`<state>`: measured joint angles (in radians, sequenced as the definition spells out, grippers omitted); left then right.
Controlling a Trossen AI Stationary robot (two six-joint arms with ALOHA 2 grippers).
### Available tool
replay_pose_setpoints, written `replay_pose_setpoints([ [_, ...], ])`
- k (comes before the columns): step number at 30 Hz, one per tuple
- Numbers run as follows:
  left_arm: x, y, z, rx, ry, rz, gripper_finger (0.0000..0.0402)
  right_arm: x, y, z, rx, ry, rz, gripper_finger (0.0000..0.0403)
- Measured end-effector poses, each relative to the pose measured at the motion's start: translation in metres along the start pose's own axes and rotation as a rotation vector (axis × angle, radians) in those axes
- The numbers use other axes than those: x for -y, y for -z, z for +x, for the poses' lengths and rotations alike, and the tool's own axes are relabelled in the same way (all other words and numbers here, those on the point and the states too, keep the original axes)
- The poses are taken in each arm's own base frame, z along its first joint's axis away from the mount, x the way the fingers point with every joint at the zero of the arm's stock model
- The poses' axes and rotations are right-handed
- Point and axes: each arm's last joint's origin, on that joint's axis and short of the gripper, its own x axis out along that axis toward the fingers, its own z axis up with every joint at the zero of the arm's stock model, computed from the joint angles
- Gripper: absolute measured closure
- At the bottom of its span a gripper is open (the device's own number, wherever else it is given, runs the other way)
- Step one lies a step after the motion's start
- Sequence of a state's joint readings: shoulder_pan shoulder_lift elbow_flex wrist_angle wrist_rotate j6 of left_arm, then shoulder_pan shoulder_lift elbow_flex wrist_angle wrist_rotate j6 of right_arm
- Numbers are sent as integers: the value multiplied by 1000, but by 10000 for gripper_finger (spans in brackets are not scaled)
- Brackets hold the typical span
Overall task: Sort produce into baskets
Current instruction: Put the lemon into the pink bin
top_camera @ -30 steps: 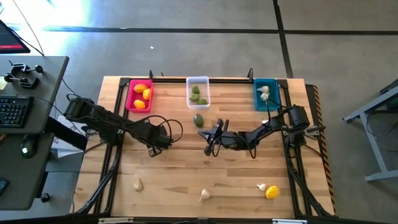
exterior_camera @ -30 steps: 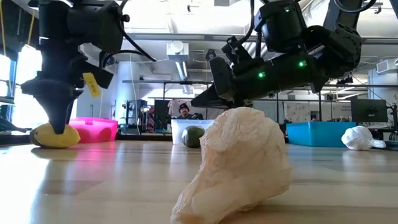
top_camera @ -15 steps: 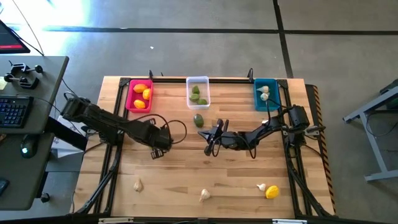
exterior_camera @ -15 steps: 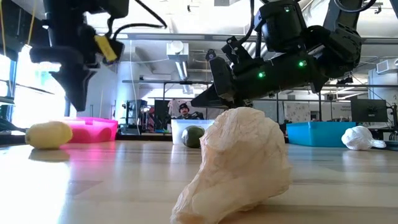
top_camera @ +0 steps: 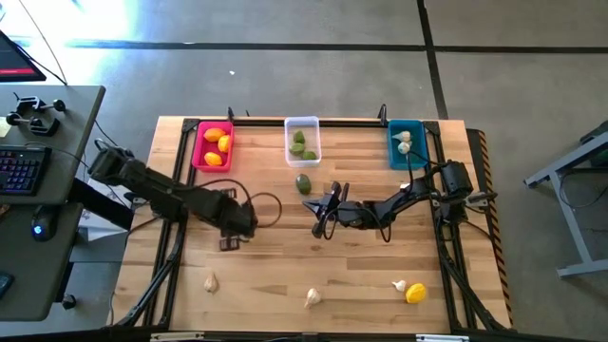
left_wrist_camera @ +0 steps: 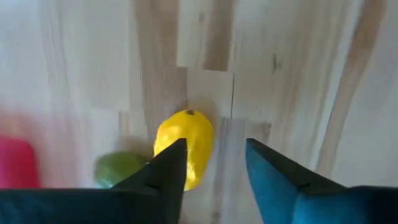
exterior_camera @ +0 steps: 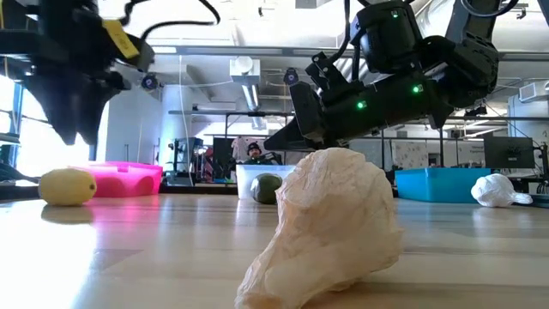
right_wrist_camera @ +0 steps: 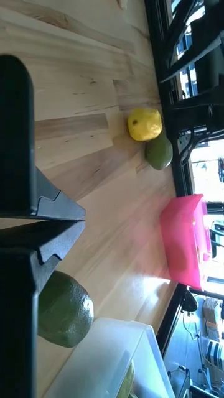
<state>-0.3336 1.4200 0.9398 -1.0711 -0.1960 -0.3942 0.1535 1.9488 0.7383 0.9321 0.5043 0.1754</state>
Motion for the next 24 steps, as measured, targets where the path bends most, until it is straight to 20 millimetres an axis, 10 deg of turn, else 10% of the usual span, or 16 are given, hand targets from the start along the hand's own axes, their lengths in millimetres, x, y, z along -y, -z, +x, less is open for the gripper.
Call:
replay_pose_setpoints([
  [6,9,4,-2,13,-20,227,207,0,0,0,-1,-3,0,403],
  [24,-36,22,57,-150,18,-263,158,0,0,0,-1,-3,0,403],
])
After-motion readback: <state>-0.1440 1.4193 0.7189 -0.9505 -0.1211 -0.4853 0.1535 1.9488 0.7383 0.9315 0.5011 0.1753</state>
